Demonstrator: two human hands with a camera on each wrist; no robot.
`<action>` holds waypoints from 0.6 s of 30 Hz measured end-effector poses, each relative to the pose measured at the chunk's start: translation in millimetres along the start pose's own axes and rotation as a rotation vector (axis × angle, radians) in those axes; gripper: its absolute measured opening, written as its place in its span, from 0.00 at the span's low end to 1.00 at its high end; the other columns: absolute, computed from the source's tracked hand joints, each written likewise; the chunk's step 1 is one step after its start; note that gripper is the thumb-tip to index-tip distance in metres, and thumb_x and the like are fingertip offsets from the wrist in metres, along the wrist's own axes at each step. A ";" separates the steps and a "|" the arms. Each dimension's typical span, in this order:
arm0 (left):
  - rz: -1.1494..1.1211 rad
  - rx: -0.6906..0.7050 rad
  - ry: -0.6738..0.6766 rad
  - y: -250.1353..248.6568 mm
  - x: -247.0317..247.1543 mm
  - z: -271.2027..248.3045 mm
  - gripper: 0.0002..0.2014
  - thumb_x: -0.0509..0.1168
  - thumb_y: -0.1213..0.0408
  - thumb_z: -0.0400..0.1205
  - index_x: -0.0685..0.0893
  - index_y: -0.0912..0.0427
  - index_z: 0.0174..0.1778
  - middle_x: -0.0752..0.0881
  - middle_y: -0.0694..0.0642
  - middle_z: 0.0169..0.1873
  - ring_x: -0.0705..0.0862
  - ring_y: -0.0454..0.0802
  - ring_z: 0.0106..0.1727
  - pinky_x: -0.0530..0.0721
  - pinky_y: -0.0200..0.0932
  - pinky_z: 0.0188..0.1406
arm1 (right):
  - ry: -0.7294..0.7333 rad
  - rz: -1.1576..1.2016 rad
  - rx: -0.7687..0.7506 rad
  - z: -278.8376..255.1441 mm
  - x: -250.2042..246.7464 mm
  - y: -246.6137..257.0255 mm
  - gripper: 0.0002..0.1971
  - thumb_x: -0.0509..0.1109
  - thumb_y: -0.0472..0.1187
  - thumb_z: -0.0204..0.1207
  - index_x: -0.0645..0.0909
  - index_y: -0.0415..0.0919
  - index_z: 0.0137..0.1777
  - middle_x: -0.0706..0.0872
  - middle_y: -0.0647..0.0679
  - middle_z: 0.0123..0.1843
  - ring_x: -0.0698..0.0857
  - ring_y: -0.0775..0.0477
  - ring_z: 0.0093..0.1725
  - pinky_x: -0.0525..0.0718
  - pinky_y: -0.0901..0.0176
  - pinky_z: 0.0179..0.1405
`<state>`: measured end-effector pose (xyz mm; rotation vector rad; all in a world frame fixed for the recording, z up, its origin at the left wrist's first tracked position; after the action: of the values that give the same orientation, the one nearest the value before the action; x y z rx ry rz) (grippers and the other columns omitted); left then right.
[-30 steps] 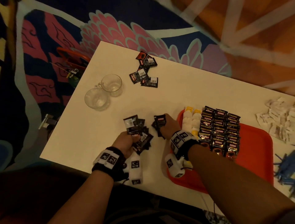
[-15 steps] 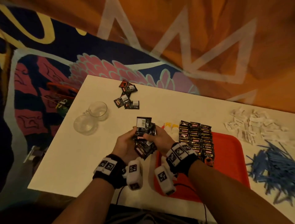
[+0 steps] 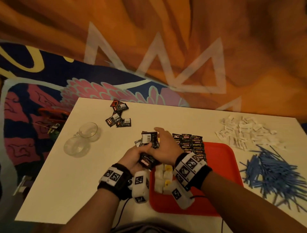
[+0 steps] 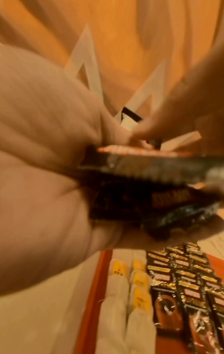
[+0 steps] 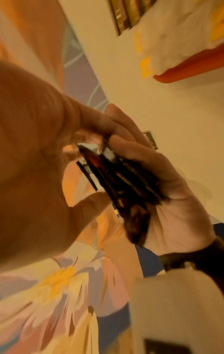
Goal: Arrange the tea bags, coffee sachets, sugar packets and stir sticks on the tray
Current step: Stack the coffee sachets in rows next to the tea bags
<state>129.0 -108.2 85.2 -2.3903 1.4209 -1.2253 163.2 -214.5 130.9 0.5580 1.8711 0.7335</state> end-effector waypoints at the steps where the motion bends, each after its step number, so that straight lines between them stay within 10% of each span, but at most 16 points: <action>1: -0.004 0.019 -0.008 -0.5 8.8 1.0 0.11 0.60 0.67 0.87 0.85 0.67 0.59 0.91 0.66 0.42 0.92 0.60 0.38 0.91 0.51 0.32 | 0.001 -0.037 -0.028 -3.0 -5.2 1.3 0.42 0.74 0.53 0.70 0.57 0.50 0.81 0.68 0.44 0.72 0.73 0.43 0.70 0.75 0.56 0.66; 12: 0.128 0.120 -0.074 12.5 84.3 -4.9 0.09 0.62 0.73 0.85 0.84 0.72 0.57 0.91 0.67 0.38 0.91 0.60 0.38 0.88 0.51 0.31 | 0.248 -0.651 -0.238 -31.5 -70.0 -1.1 0.63 0.83 0.67 0.54 0.44 0.65 0.82 0.36 0.52 0.87 0.39 0.38 0.85 0.61 0.31 0.78; 15: 0.147 0.041 -0.006 23.6 108.4 -12.8 0.10 0.55 0.74 0.85 0.82 0.69 0.49 0.90 0.65 0.33 0.90 0.57 0.35 0.87 0.50 0.36 | 0.318 -0.677 -0.256 -31.0 -69.2 -9.8 0.57 0.85 0.60 0.56 0.53 0.62 0.81 0.49 0.46 0.85 0.48 0.35 0.84 0.71 0.31 0.74; 18: 0.033 0.022 0.062 31.0 113.8 -18.2 0.11 0.70 0.71 0.68 0.84 0.68 0.45 0.88 0.64 0.35 0.88 0.59 0.38 0.87 0.48 0.37 | 0.245 -0.603 -0.365 -33.0 -76.4 -16.4 0.44 0.82 0.57 0.59 0.64 0.58 0.74 0.68 0.47 0.69 0.68 0.41 0.69 0.81 0.39 0.63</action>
<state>122.4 -208.4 149.9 -2.3242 1.4498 -1.3108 161.4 -284.6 178.5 -0.3356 1.9185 0.7245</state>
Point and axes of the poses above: each hand's wrist, its own z-axis towards the middle knuckle, its own x-axis out of the palm, y = z × x, the point moved 5 cm from there along z, towards the middle knuckle
